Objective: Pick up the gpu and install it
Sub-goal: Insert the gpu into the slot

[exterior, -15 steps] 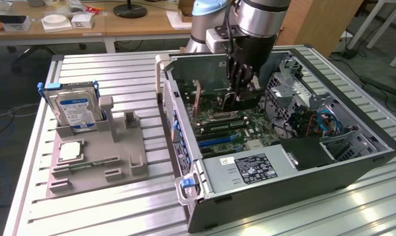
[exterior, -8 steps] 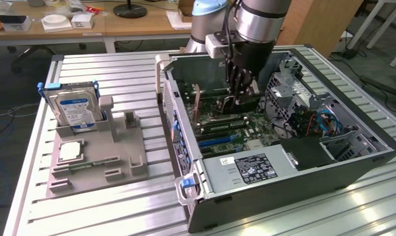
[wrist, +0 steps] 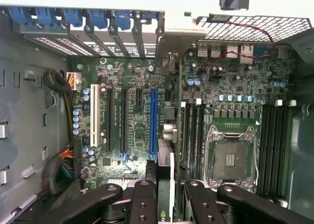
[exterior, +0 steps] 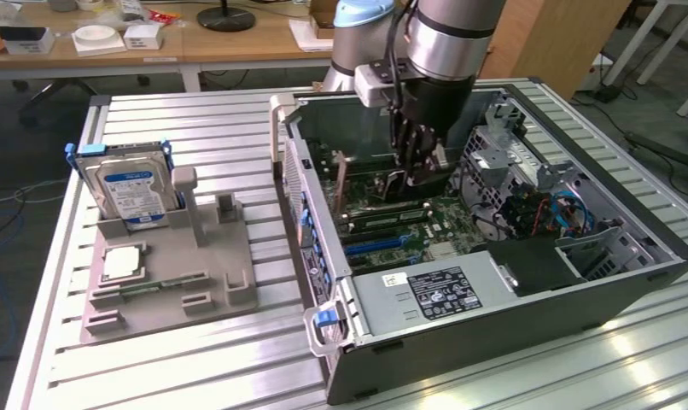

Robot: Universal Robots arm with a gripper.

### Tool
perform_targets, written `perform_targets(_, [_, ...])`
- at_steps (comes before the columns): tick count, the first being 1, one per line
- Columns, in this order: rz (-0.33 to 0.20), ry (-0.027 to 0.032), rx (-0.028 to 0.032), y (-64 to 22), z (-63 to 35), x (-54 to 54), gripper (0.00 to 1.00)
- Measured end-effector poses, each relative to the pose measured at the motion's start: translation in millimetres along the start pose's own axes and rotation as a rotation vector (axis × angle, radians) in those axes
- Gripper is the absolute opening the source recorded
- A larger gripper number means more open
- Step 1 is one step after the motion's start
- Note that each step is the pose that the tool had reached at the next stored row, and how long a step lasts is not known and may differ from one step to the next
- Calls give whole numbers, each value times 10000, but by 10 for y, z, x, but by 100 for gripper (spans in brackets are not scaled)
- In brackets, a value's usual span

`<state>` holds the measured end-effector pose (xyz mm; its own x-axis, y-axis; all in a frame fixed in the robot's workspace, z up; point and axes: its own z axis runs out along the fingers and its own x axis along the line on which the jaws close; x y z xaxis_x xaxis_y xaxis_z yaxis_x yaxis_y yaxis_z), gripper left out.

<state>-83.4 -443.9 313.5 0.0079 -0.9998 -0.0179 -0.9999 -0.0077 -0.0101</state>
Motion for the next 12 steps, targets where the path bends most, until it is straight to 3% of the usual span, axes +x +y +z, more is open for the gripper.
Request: perform_targets(12, [90,1,1,16,53,68,27])
